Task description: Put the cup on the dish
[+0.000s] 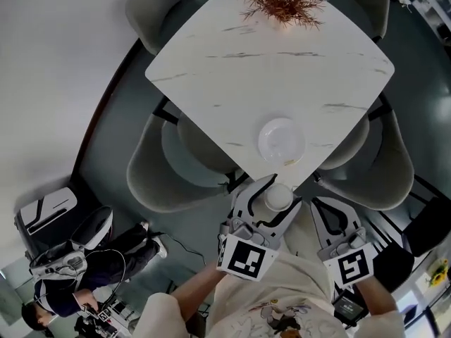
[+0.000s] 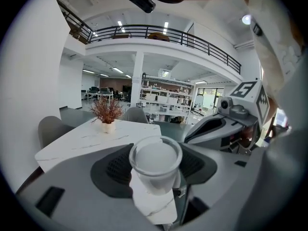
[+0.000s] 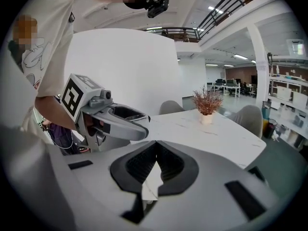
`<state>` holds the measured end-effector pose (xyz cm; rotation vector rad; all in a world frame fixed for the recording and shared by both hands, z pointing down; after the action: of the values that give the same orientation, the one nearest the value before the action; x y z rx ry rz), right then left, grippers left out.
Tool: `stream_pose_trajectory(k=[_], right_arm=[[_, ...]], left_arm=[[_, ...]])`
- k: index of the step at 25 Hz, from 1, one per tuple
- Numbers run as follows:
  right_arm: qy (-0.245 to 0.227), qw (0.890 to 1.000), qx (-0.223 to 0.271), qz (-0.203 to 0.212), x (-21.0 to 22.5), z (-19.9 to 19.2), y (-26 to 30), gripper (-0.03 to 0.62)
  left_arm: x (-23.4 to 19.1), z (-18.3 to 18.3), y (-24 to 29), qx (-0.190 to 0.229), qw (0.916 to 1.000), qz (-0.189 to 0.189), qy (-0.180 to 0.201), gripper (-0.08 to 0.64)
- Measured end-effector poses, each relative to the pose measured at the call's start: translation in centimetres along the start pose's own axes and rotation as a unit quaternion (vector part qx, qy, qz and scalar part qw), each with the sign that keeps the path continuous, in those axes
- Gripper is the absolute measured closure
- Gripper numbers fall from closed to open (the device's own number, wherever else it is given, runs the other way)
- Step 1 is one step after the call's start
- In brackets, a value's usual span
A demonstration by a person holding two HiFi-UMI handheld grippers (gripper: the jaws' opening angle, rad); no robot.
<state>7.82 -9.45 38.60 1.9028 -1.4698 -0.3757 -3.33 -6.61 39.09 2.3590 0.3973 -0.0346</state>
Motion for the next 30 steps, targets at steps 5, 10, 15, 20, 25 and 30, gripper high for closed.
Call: stream_pose_trajectory(k=[5,10,15,20,25,30], right_arm=[[-0.002,1.000,-0.008,-0.004,0.0,-0.8,2.4,0.588],[-0.010,1.000,-0.017,-0.005,0.2,-0.7,4.9,0.588],[-0.040,0.998,-0.055,0.001,0.6,-1.5,7.1,0.588],[-0.030,0.997,-0.067,0.000,1.1,-2.5,8.9,0.588],[-0.016,0.997,-0.075,-0.006,1.6,-3.5,10.4,0.588],[-0.005,0.996,-0.088,-0.012,3.1,-4.9,11.6,0.588]], left_arm=[[-0.9,-0.8,0.9,0.000,0.9990,0.004,0.045,0.282],[-1.7,-1.5,1.8,0.012,0.9973,0.003,0.073,0.282],[-3.1,-2.4,3.1,0.012,0.9966,0.002,0.081,0.282],[-4.3,-3.5,5.2,0.009,0.9956,-0.001,0.093,0.282],[-5.2,-4.4,7.3,0.006,0.9941,-0.005,0.109,0.283],[-5.3,-5.0,9.6,0.015,0.9932,-0.002,0.115,0.283]])
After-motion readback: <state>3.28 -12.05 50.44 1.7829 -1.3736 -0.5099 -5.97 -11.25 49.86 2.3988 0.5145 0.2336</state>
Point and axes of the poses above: the fingertips, and each gripper's own axes: y forward along the fingers, x to its right, z out of its top, the point moved 5 cm from there along -y, backward along the fingers, and after that the axes turned 14 degrees about -x, right-handed, at the moved point
